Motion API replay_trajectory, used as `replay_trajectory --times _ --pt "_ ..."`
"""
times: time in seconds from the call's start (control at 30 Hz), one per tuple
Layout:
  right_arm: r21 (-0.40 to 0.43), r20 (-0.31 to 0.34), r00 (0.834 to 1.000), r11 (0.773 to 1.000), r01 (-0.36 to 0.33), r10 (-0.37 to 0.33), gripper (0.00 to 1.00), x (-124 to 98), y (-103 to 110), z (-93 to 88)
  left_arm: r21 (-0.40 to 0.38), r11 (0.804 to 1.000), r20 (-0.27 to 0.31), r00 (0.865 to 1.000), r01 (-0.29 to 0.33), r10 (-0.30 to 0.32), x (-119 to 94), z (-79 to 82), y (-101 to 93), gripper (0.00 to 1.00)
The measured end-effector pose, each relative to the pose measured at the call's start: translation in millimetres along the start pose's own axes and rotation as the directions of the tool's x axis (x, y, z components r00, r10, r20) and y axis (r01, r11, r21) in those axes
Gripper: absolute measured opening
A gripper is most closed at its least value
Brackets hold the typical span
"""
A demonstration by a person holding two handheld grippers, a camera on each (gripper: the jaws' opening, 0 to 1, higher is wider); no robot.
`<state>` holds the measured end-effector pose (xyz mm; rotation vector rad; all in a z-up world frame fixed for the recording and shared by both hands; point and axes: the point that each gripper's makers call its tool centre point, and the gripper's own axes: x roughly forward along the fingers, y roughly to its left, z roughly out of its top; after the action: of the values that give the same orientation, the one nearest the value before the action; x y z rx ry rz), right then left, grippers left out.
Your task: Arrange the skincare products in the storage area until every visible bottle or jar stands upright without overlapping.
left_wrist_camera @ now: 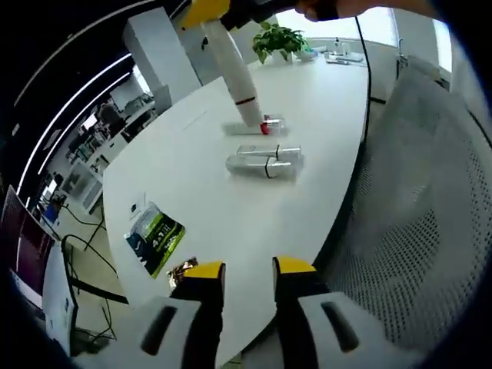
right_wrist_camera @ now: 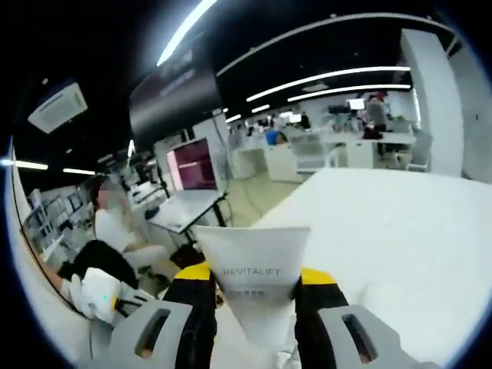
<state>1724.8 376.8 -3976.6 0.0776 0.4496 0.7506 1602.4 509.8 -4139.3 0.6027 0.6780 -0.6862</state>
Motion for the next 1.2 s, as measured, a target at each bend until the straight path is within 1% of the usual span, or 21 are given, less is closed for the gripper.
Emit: replay_trajectory --times 0.07,0.17,0.43,0.53,0.83,1.03,1.2 --pt "-0.008 -0.004 1.000 1.000 0.013 -0.013 0.36 1 -7 2.0 -0.005 1.000 -0.016 1.000 0.001 -0.001 2 -4.2 -0.9 0.21" --pt "-0.009 -0.002 1.000 0.999 0.031 -0.031 0.36 3 -19 6.5 0.036 0.999 -0.025 1.000 0.001 0.000 2 -6.1 -3.6 0.21" --pt "-0.026 0.015 0.997 0.997 0.075 -0.075 0.36 8 -41 25.3 0.050 0.999 -0.044 0.999 -0.012 0.014 2 -8.9 0.2 0.21" --pt "-0.042 0.012 0.996 0.995 0.088 -0.087 0.36 7 -49 28.7 0.051 0.999 -0.046 0.999 -0.013 0.016 2 -9.4 0.6 0.21" --pt "-0.050 -0.006 0.992 0.990 0.129 -0.130 0.36 12 -81 28.2 0.045 0.998 -0.050 0.998 -0.037 0.039 1 -10.4 5.1 0.21" --pt "-0.061 -0.009 0.987 0.985 0.160 -0.161 0.36 17 -102 31.6 0.051 0.998 -0.053 0.998 -0.030 0.033 1 -10.9 3.8 0.20" --pt "-0.047 -0.013 0.981 0.980 0.191 -0.192 0.36 21 -124 29.2 0.053 0.998 -0.061 0.998 -0.024 0.027 2 -12.2 2.9 0.20"
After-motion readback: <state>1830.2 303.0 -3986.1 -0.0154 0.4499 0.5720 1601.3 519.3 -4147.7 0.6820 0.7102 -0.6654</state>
